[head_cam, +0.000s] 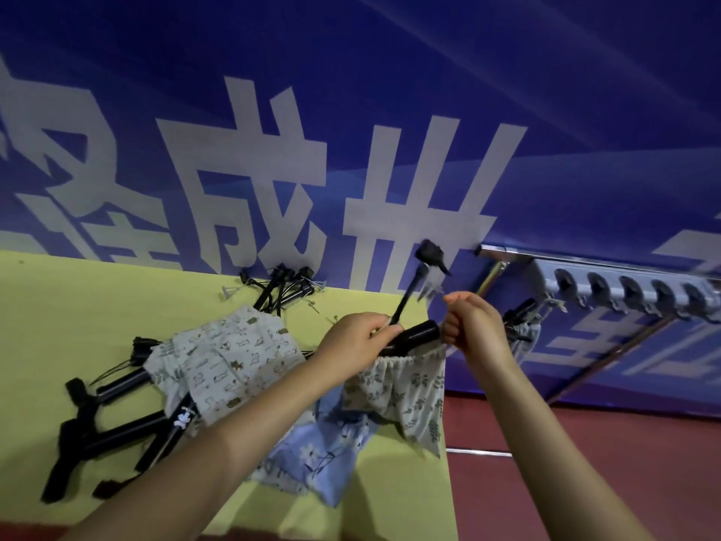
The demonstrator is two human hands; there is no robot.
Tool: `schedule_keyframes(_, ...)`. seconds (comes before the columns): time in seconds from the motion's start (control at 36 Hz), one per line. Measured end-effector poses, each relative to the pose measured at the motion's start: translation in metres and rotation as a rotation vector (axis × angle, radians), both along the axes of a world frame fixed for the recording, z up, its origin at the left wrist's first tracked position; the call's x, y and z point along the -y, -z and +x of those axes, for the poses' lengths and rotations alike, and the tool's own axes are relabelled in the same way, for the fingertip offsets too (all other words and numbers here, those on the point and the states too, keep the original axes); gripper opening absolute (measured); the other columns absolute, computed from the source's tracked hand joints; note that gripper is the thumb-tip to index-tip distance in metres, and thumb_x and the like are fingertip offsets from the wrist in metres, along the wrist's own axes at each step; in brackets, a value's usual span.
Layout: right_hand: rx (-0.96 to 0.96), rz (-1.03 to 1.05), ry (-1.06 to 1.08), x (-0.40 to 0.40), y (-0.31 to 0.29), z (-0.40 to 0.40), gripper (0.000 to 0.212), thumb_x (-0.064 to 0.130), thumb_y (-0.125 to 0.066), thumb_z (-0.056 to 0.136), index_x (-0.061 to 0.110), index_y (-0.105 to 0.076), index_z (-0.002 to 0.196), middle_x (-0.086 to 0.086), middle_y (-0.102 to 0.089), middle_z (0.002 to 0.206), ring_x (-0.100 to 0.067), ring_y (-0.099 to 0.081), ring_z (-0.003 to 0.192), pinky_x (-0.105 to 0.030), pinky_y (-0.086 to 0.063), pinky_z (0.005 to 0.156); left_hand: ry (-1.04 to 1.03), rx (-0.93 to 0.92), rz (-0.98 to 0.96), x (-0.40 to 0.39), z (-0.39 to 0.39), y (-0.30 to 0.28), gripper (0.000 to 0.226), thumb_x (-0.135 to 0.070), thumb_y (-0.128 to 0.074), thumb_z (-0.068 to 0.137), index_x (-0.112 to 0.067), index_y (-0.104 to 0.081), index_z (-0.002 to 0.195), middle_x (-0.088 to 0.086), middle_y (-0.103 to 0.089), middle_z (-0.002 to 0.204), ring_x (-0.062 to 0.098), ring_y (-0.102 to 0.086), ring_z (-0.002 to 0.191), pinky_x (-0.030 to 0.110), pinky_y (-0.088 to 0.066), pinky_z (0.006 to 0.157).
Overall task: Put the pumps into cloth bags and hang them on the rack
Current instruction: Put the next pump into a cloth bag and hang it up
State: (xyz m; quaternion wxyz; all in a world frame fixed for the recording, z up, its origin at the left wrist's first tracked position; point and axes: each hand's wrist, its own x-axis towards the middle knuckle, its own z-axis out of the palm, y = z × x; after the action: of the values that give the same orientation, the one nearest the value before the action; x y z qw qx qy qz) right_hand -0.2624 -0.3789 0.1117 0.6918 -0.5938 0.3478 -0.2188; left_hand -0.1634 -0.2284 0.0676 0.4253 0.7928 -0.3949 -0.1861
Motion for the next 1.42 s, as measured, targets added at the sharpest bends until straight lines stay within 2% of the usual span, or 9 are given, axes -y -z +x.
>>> schedule_keyframes(0.14,0.014,-0.044,0.013,0.009,0.002,-0.012,0.021,-0.003,-0.041,0.095,0.009,-0.054,0.083,-0.002,-0.041,0.056,-0.017,-0.041,0.051,-0.029,-0.036,0.052,-0.025,0.325,0.076,0.014,-0.001,-0.004,0.04,-0.029,-0.045,0.101,-0.004,-0.05,0.071,-0.004,-0.04,0.062,0.019,-0.042,0.073,0.032,-0.025,0.063)
schedule_keyframes(0.31,0.051,-0.004,0.089,0.054,0.009,-0.027,0.021,-0.003,-0.043,0.095,0.01,-0.057,0.087,-0.005,-0.053,0.06,-0.017,-0.049,0.053,-0.028,-0.043,0.054,-0.017,0.53,0.025,0.044,0.0,-0.034,0.036,-0.027,-0.04,0.103,-0.006,-0.067,0.09,0.006,-0.065,0.082,0.023,-0.057,0.081,0.031,-0.04,0.073)
schedule_keyframes(0.39,0.086,0.016,0.086,0.082,0.007,-0.037,0.02,-0.003,-0.046,0.093,0.011,-0.058,0.089,-0.006,-0.053,0.062,-0.016,-0.046,0.052,-0.025,-0.04,0.05,-0.13,0.331,-0.14,0.073,-0.012,-0.06,0.037,-0.027,-0.043,0.102,-0.014,-0.065,0.075,-0.001,-0.064,0.072,0.014,-0.06,0.071,0.034,-0.049,0.07)
schedule_keyframes(0.5,0.156,-0.006,-0.147,0.108,-0.002,-0.049,0.019,-0.004,-0.049,0.092,0.009,-0.061,0.086,-0.004,-0.057,0.062,-0.013,-0.047,0.05,-0.022,-0.038,0.049,-0.172,-0.085,-0.354,0.13,-0.039,-0.094,0.031,-0.019,-0.047,0.1,-0.016,-0.059,0.072,-0.005,-0.059,0.066,-0.002,-0.054,0.061,0.016,-0.044,0.066)
schedule_keyframes(0.75,0.276,0.047,-0.247,0.225,0.005,-0.092,0.018,-0.006,-0.048,0.092,0.007,-0.059,0.087,-0.011,-0.068,0.073,-0.017,-0.06,0.058,-0.022,-0.044,0.056,-0.084,-0.131,-0.235,0.258,-0.077,-0.085,0.034,-0.016,-0.042,0.099,-0.017,-0.053,0.067,-0.004,-0.051,0.061,0.01,-0.048,0.06,0.023,-0.038,0.061)
schedule_keyframes(0.89,0.232,-0.027,-0.347,0.262,0.018,-0.127,0.029,0.016,-0.058,0.08,0.005,-0.058,0.106,-0.008,-0.073,0.105,-0.018,-0.07,0.089,-0.016,-0.047,0.069,0.036,-0.276,-0.27,0.31,-0.11,-0.071,0.036,-0.016,-0.038,0.09,-0.013,-0.074,0.089,-0.01,-0.065,0.087,0.008,-0.063,0.09,0.022,-0.048,0.084)
schedule_keyframes(1.14,0.322,0.053,-0.435,0.309,0.028,-0.146,0.027,-0.004,-0.047,0.095,0.011,-0.051,0.118,-0.006,-0.069,0.12,-0.014,-0.059,0.121,-0.023,-0.047,0.095,0.12,-0.349,-0.246,0.357,-0.133,-0.058,0.049,-0.036,-0.036,0.08,-0.02,-0.071,0.11,-0.014,-0.066,0.11,0.002,-0.05,0.116,0.011,-0.034,0.099)
schedule_keyframes(1.25,0.377,0.164,-0.408,0.314,0.03,-0.144,0.03,0.006,-0.053,0.084,0.008,-0.051,0.114,-0.011,-0.07,0.114,-0.019,-0.062,0.115,-0.029,-0.048,0.097,0.114,-0.367,-0.203,0.368,-0.134,-0.049,0.063,-0.049,-0.034,0.073,-0.02,-0.068,0.118,-0.007,-0.061,0.128,0.002,-0.048,0.123,0.013,-0.034,0.103)
schedule_keyframes(1.42,0.395,0.164,-0.352,0.321,0.028,-0.141,0.015,0.005,-0.054,0.08,0.008,-0.048,0.094,0.0,-0.059,0.061,-0.012,-0.056,0.063,-0.02,-0.047,0.069,-0.069,-0.418,-0.226,0.374,-0.131,-0.035,0.043,-0.025,-0.036,0.089,-0.034,-0.078,0.088,-0.009,-0.067,0.104,0.013,-0.053,0.08,0.023,-0.038,0.068)
